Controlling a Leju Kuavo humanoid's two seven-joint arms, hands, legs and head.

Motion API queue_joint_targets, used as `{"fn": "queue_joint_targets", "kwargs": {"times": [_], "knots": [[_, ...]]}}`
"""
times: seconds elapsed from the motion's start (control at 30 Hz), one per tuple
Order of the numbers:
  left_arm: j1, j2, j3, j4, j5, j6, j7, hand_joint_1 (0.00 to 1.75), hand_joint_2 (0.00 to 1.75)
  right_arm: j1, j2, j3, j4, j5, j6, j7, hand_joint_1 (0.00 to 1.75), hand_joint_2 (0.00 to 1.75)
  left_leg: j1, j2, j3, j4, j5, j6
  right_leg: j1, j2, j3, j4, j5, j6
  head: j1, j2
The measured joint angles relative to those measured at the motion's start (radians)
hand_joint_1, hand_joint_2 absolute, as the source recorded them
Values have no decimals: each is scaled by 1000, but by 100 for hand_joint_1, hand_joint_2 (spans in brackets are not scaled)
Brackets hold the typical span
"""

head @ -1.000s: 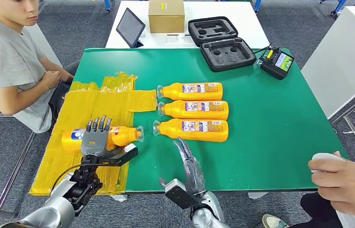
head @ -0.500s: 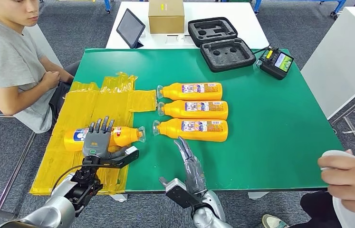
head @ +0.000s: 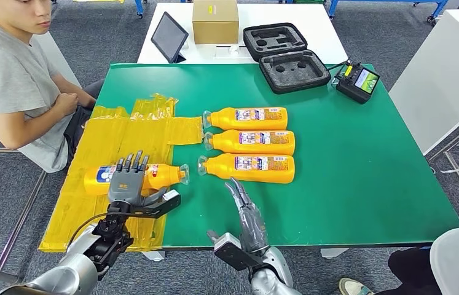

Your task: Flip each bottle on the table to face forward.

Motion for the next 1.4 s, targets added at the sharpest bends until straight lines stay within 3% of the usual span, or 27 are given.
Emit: {"fn": "queue_joint_targets", "kwargs": {"times": [0.27, 0.6, 1.03, 1.1, 1.2, 1.33, 1.4], "knots": [[39, -9, -30, -65, -5, 58, -35, 0, 0, 10, 0, -15, 0, 14, 0, 0, 0, 175, 0, 0, -2, 0, 0, 0, 0, 0, -2, 0, 0, 0, 0, 0], [167, -14, -96, -341, 20, 67, -86, 0, 0, 14, 0, -28, 0, 19, 0, 0, 0, 175, 0, 1, -6, 0, -1, 0, 0, 0, -6, 0, 0, 0, 0, 0], [283, 1, -150, -593, 41, 67, -95, 0, 0, 19, 0, -29, -2, 16, 0, 0, 0, 175, 0, 1, -7, 0, -1, 0, 0, 0, -7, 0, 0, 0, 0, 0], [302, 6, -161, -646, 83, 67, -114, 0, 0, 20, -1, -29, -6, 5, 0, 0, 0, 175, 0, 1, -7, 0, -1, 0, 0, 0, -7, 0, 0, 0, 0, 0], [328, 10, -181, -727, 307, 67, -228, 0, 0, 29, -5, -26, -37, -58, 0, 0, 0, 175, 0, 0, -7, 0, -1, 0, 0, 0, -7, 0, 0, 0, 0, 0], [353, 11, -195, -797, 665, 65, -406, 0, 175, 57, -18, -6, -150, -199, 34, 0, 0, 175, 0, 1, -7, 0, -1, 0, 0, 1, -7, 0, 0, 0, 0, 0], [366, 10, -194, -814, 782, 59, -468, 0, 175, 75, -25, -2, -221, -237, 53, 0, 0, 175, 0, 1, -7, 0, -1, 0, 0, 0, -8, 0, 0, 0, 0, 0]]}}
